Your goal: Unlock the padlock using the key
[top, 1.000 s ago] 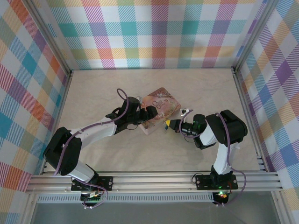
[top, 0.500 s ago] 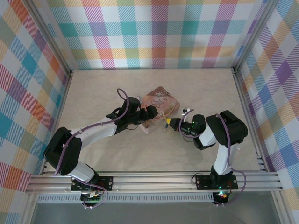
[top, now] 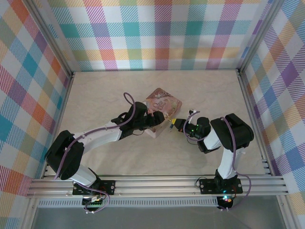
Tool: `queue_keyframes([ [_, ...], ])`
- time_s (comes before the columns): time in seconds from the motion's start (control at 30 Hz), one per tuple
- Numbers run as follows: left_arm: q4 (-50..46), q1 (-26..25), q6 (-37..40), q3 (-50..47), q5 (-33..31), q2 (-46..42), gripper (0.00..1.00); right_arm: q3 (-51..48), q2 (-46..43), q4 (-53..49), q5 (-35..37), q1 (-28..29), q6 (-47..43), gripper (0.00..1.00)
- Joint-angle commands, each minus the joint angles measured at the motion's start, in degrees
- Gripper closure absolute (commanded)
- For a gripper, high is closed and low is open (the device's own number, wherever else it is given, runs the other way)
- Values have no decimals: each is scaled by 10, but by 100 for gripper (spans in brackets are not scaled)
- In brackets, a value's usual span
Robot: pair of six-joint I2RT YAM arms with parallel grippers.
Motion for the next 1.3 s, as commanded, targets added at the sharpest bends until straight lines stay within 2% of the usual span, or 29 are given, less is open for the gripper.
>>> queue_keyframes([
  [0.0,-113,-12,-18,-19,0,21,20,4,-14,31,48,-7,18,100],
  [0.77,-133,-13,-9,-12,-12,15,18,30,-5,31,78,-15,30,100],
  [1.27,-133,-6,-9,-15,-21,9,16,6,-41,15,76,-35,7,100],
])
